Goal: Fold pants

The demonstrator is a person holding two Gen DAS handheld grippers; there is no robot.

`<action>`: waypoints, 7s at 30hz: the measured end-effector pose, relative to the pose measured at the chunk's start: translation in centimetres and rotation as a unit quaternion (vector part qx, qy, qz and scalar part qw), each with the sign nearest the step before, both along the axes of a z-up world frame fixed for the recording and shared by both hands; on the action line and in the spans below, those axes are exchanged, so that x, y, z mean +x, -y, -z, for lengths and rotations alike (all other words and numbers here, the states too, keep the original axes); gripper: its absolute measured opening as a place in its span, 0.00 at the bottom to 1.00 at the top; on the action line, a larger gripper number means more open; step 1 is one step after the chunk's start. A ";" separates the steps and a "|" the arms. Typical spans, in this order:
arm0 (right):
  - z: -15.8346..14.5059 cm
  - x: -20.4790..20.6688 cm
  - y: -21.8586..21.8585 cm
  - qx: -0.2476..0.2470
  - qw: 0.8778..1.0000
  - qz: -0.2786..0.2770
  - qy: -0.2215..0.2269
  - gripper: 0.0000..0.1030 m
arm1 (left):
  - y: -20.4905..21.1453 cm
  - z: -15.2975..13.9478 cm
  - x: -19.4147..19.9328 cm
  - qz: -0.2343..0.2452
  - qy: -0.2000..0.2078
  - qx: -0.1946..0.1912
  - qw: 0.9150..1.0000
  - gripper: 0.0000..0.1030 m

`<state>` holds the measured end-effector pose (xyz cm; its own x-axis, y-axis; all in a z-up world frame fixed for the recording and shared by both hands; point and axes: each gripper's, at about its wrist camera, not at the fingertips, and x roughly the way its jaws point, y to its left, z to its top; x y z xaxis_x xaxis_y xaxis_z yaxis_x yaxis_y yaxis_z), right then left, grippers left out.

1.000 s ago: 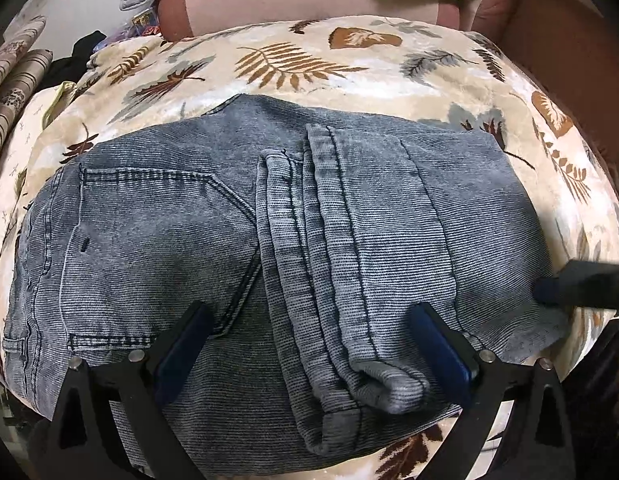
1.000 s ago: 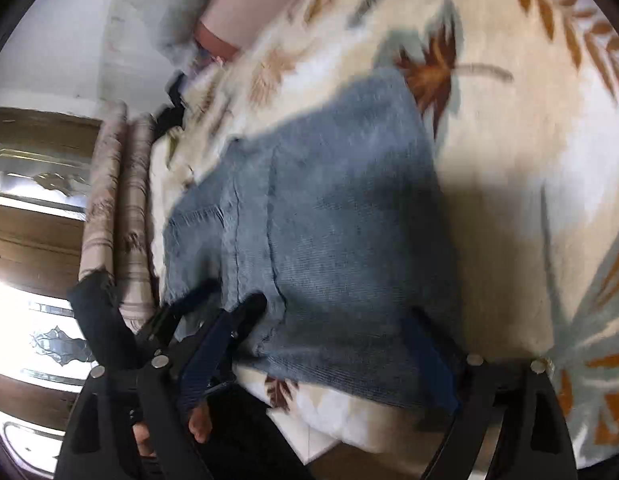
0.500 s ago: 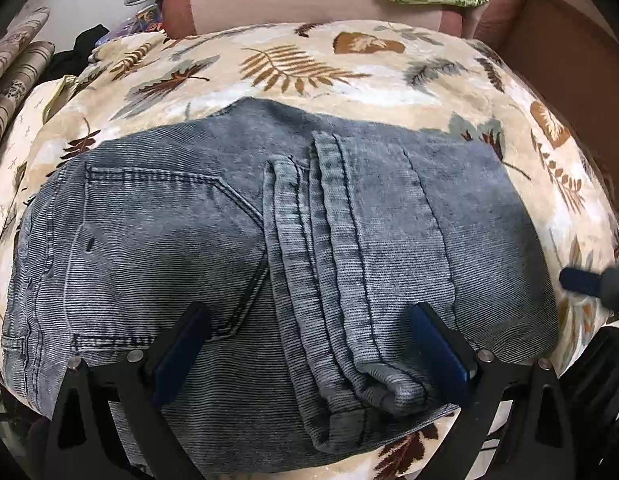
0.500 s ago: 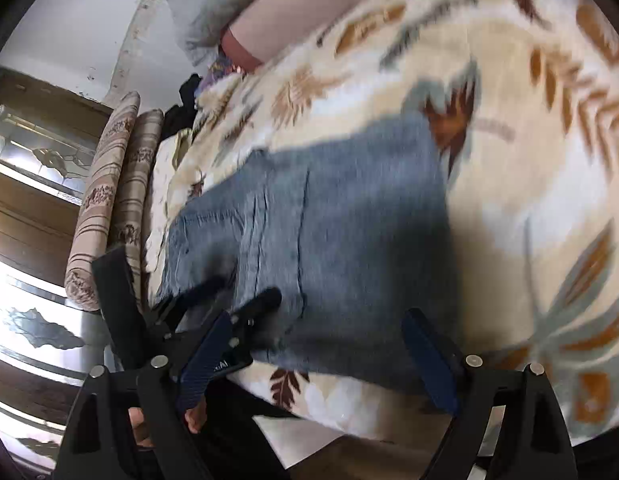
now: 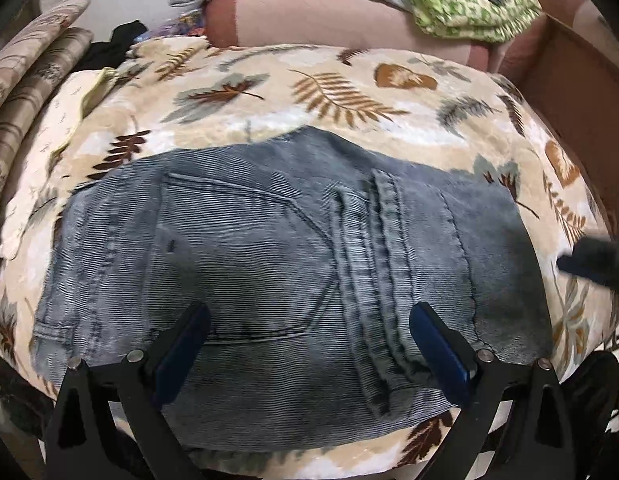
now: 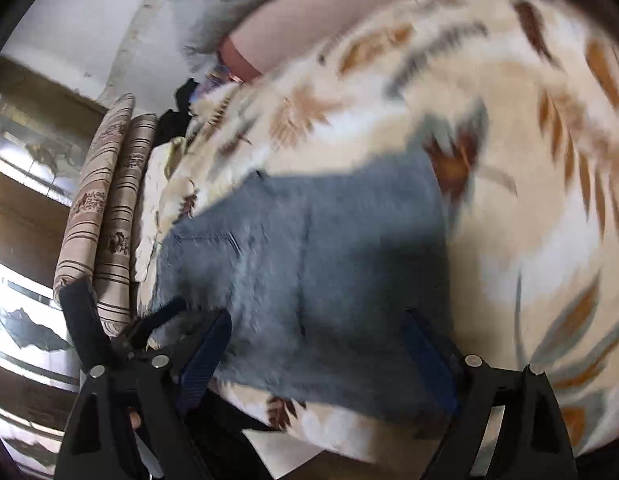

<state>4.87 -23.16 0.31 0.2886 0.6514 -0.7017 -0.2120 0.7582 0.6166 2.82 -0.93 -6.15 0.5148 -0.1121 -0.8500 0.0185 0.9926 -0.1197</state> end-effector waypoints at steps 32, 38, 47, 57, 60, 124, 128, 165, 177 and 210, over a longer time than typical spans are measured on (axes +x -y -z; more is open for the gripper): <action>4.9 0.8 -13.5 -0.254 0.957 -0.117 0.078 1.00 | -11.2 1.9 -4.7 -0.148 -0.024 -0.060 0.987 0.96; 0.8 0.4 -15.7 -0.235 0.957 -0.112 0.124 0.99 | -14.1 2.4 -6.6 -0.184 -0.014 -0.114 0.976 0.96; 6.0 1.6 -17.7 -0.273 0.947 -0.153 0.072 1.00 | -18.5 5.8 -7.3 -0.273 -0.038 -0.252 0.928 0.96; 5.3 2.0 -15.6 -0.199 0.970 -0.130 0.055 1.00 | -21.9 6.9 -5.3 -0.314 -0.034 -0.319 0.893 0.59; 6.1 2.7 -15.9 -0.219 0.966 -0.132 0.050 1.00 | -22.2 7.8 -4.9 -0.321 -0.036 -0.327 0.888 0.64; 6.1 1.5 -16.9 -0.238 0.960 -0.137 0.052 1.00 | -17.7 5.7 -2.2 -0.304 -0.017 -0.154 0.940 0.76; 4.7 2.1 -15.7 -0.187 0.976 -0.106 0.042 1.00 | -17.7 5.5 -2.4 -0.297 -0.005 -0.152 0.943 0.75; 3.4 2.2 -12.9 -0.154 0.985 -0.072 0.032 1.00 | -17.5 3.1 -2.3 -0.259 0.048 -0.095 0.960 0.09; 4.1 2.2 -12.1 -0.158 0.985 -0.067 0.017 1.00 | -17.1 2.8 -2.0 -0.254 0.052 -0.083 0.962 0.09; 4.3 1.4 -4.2 -0.124 0.992 0.021 -0.003 1.00 | -11.5 -2.8 -1.5 -0.191 0.138 0.004 0.972 0.09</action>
